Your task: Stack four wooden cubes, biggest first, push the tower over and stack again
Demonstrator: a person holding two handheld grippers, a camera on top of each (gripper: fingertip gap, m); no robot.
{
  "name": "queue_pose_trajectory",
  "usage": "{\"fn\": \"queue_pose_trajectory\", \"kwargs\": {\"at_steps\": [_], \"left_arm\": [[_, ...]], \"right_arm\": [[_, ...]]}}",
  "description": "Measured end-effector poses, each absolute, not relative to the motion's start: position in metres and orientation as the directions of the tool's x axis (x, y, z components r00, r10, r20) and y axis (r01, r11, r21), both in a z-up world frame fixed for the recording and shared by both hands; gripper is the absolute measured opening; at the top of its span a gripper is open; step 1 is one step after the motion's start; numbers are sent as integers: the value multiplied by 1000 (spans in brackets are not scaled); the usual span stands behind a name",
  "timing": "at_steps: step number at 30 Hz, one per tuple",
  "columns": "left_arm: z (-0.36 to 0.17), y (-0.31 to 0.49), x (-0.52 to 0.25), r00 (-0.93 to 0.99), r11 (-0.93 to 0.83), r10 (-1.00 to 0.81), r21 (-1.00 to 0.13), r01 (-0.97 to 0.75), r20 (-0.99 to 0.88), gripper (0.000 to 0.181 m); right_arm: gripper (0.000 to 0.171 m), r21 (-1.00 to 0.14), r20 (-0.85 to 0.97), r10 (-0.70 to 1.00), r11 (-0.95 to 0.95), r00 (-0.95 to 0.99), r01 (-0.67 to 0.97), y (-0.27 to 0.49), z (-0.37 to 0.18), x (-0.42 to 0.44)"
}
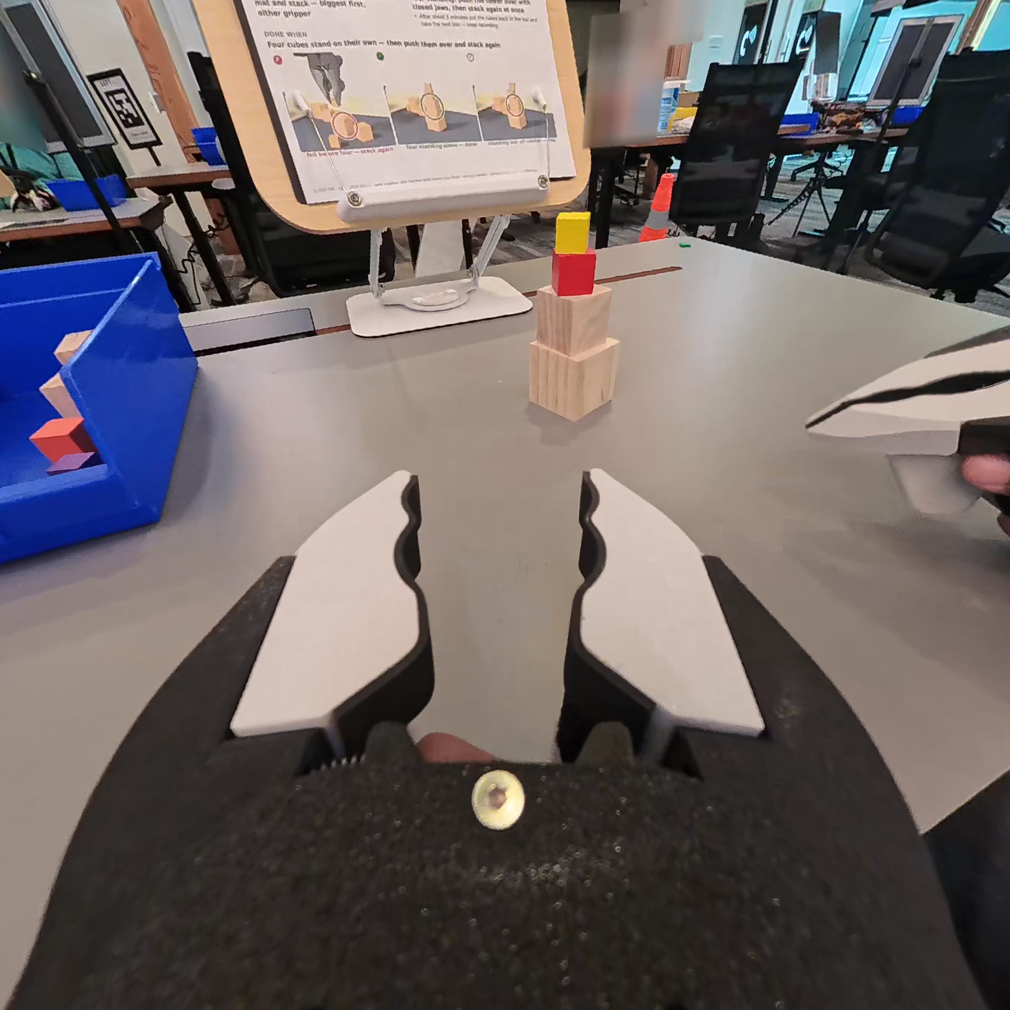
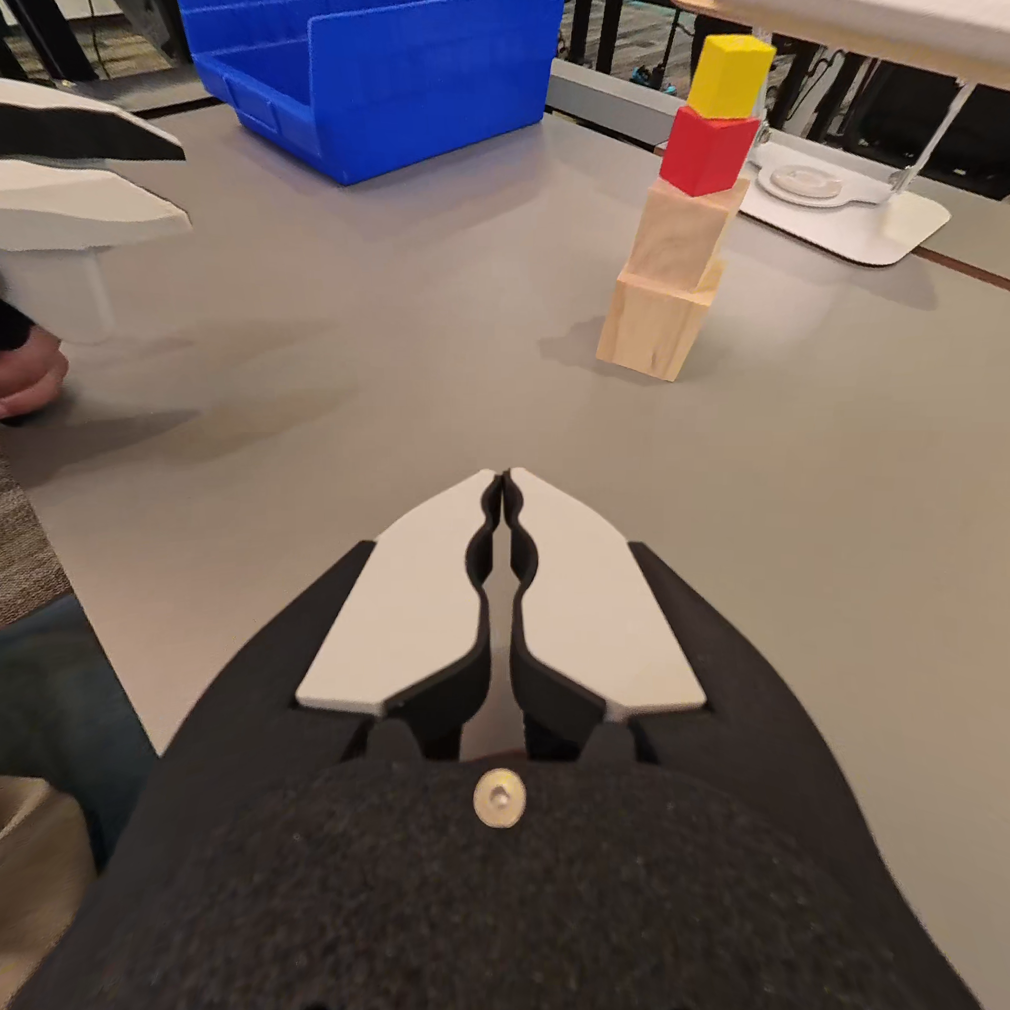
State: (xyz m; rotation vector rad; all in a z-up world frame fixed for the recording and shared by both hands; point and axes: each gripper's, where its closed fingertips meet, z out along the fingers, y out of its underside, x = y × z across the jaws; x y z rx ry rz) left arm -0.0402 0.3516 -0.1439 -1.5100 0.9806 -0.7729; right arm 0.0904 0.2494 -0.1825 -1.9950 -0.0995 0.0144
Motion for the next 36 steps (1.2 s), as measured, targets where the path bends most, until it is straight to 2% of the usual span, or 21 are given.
{"fn": "queue_pose_trajectory", "kwargs": {"at_steps": [6,10,16,18,20,21,23,24,27,31,36], "left_arm": [[-145,354,-41,436,-67,-900,-984,-167,-13,55],[-143,357,-46,443,-80,-897,-982,-170,-3,55],[-132,354,-58,438,-59,-899,-988,-143,-10,55],[-130,351,-61,433,-42,-901,-988,-146,-26,54],[-129,350,-63,431,-22,-901,-988,-151,-46,54],[-128,349,-63,431,-17,-901,-989,-149,-49,54],[-128,345,-63,419,-23,-907,-988,-152,-44,54],[-127,342,-63,409,-31,-912,-988,-150,-34,54],[-125,335,-62,391,-29,-920,-989,-144,-30,53],[-137,336,-54,386,-35,-922,-985,-171,-34,54],[-149,339,-48,403,-27,-913,-978,-208,-61,55]], "right_arm": [[0,-890,36,144,-445,989,98,272,-184,72],[0,-867,33,256,-473,966,155,308,-181,44],[0,-756,89,393,-571,915,319,364,-213,2],[0,-707,164,397,-591,903,388,376,-224,10],[0,-637,368,268,-626,891,451,397,-227,78],[0,-625,404,160,-671,901,399,405,-225,130],[0,-667,130,62,-733,990,133,402,-225,186],[0,-701,69,92,-704,993,114,395,-214,186],[0,-715,166,190,-653,968,250,353,-200,158],[0,-758,82,109,-639,991,133,303,-201,158],[0,-788,83,37,-609,996,88,253,-197,160]]}}
